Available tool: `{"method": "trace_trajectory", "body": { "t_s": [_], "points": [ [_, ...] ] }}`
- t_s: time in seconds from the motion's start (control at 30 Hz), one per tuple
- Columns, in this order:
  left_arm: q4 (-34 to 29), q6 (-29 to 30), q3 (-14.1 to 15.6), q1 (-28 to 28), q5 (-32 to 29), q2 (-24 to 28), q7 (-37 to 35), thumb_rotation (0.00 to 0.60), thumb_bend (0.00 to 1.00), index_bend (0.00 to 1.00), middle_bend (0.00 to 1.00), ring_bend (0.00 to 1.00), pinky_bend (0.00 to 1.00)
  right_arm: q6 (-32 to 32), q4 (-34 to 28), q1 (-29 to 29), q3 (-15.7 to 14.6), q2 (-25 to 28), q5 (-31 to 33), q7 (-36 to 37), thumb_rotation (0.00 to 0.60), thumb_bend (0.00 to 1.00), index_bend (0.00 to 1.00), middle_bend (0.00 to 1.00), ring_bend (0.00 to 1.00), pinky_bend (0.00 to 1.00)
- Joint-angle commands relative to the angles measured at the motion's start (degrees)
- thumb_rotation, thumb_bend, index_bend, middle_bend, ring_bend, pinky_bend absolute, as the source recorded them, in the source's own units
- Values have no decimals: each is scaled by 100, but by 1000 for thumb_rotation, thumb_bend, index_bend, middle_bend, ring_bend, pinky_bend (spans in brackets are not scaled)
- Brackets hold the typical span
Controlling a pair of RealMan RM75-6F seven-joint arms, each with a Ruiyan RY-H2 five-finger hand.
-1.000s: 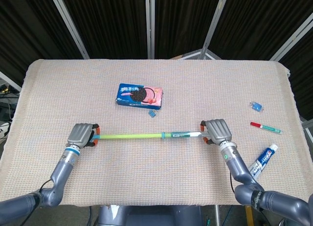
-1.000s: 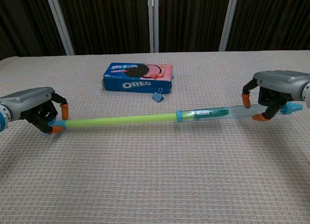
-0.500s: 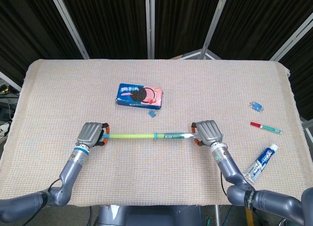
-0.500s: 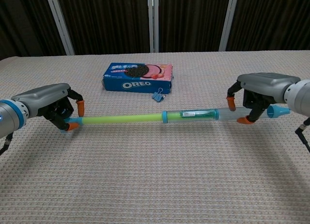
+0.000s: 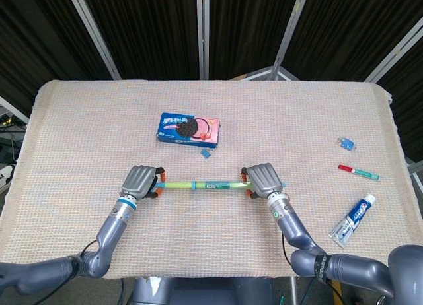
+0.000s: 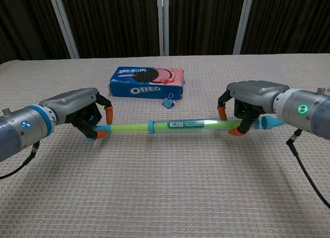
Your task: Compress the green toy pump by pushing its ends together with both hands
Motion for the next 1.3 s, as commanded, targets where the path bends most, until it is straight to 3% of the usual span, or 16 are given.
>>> {"method": "trace_trajectory", "body": {
  "t_s": [0.03, 0.33, 0.4, 0.43, 0.5, 0.57, 0.63, 0.73, 0.9, 1.03, 1.13, 1.23, 1.3],
  "points": [
    [-5, -1, -7, -31, -19, -40, 4, 600, 446, 738, 854, 834, 1000, 14, -3, 21, -7, -31, 37, -31, 600, 474, 621, 1000, 1000, 1000],
    [24, 32, 13, -90, -26, -104, 17, 600, 446, 727, 854, 834, 1000, 65, 10, 61, -35, -86, 96, -70, 600, 472, 620, 1000, 1000, 1000],
    [24, 28, 24, -97, -45, -96, 29, 600, 433, 677, 854, 834, 1000, 62, -4, 62, -38, -71, 88, -40, 600, 458, 611, 1000, 1000, 1000],
    [29, 17, 38, -100, -48, -84, 34, 600, 418, 631, 854, 834, 1000, 56, -14, 57, -41, -57, 76, -9, 600, 408, 579, 1000, 1000, 1000],
    [50, 26, 47, -96, -47, -74, 21, 600, 289, 381, 854, 834, 1000, 29, -28, 49, -65, -12, 58, 24, 600, 219, 429, 1000, 1000, 1000],
    [61, 25, 60, -84, -43, -57, -18, 600, 158, 136, 851, 834, 1000, 41, -50, 38, -72, 30, 26, 54, 600, 22, 181, 1000, 1000, 1000],
    [51, 70, 56, -48, -21, -22, -94, 600, 80, 13, 845, 834, 1000, 96, -86, 3, -87, 96, -67, 109, 600, 0, 68, 1000, 1000, 1000],
    [-24, 199, 78, 48, 74, 144, -194, 600, 49, 0, 840, 834, 1000, 246, -281, -121, -143, 331, -266, 213, 600, 0, 7, 1000, 1000, 1000],
    [-238, 361, 148, 217, 233, 480, -346, 600, 49, 0, 827, 833, 1000, 512, -654, -352, -212, 765, -627, 456, 600, 0, 0, 1000, 1000, 1000],
    [-506, 923, 245, 595, 684, 1007, -724, 600, 49, 0, 798, 808, 996, 1019, -1167, -810, -302, 1514, -1198, 1016, 600, 0, 0, 999, 1000, 1000],
    [-765, 1486, 416, 992, 1234, 1613, -1164, 600, 49, 0, 685, 698, 883, 1558, -1338, -1279, -469, 2156, -2014, 1831, 600, 0, 12, 941, 969, 1000],
    [-1013, 1913, 591, 1324, 1598, 2103, -1399, 600, 39, 0, 442, 468, 566, 2011, -1232, -1639, -634, 2503, -2573, 2419, 600, 0, 32, 770, 836, 964],
    [-1203, 2128, 715, 1510, 1789, 2385, -1458, 600, 15, 0, 193, 239, 286, 2251, -1169, -1827, -720, 2639, -2800, 2629, 600, 0, 33, 619, 703, 825]
  ]
}}
